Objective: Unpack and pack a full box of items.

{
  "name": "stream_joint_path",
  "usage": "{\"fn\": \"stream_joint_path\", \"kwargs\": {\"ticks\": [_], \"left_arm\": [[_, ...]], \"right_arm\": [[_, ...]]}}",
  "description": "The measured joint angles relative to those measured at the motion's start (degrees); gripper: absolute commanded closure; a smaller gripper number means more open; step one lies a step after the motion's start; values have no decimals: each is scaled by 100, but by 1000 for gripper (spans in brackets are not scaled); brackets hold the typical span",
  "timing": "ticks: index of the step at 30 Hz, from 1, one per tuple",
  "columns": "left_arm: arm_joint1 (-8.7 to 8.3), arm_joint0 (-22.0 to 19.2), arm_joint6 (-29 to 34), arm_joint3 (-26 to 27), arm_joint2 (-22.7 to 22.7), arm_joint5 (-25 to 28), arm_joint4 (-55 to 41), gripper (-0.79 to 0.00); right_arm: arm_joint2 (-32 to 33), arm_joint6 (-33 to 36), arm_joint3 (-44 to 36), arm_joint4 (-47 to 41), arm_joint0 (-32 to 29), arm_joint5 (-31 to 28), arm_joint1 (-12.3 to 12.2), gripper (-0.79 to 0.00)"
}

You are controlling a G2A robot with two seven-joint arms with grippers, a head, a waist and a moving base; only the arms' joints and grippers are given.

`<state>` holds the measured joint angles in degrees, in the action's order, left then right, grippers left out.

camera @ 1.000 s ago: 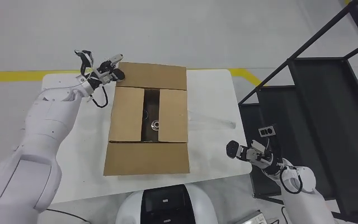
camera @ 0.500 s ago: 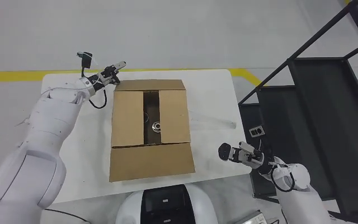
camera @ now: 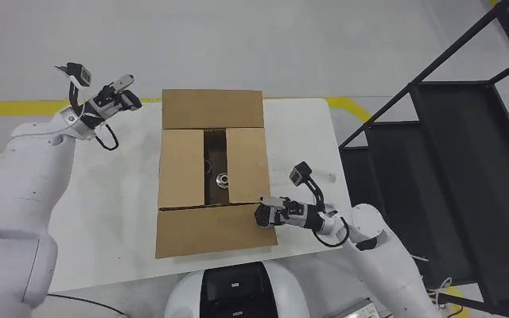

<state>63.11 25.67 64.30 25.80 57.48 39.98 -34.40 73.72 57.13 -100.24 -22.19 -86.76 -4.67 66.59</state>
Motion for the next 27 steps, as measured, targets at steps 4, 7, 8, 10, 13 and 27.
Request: {"fn": "stream_joint_path", "kwargs": {"ticks": [4,7,8,10,13,27], "left_arm": [[-522,900,153,1334,449,-149,286,-785],[-884,1689,263,2392,913,-260,390,-785],[-977,1923,292,2688,1060,-289,391,-785],[-1160,2442,327,3307,1393,-325,409,-785],[-1334,3056,343,3961,1787,-342,338,-785],[-1359,3194,346,4079,1859,-345,306,-785]], "right_arm": [[-632,-393,63,557,573,275,86,-785],[-1010,-738,119,900,968,475,154,-785],[-1110,-861,136,984,1072,507,177,-785],[-1336,-1173,193,1221,1285,529,229,-785],[-1663,-1576,292,1540,1471,517,301,-785],[-1881,-1908,401,1728,1577,502,356,-785]]}}
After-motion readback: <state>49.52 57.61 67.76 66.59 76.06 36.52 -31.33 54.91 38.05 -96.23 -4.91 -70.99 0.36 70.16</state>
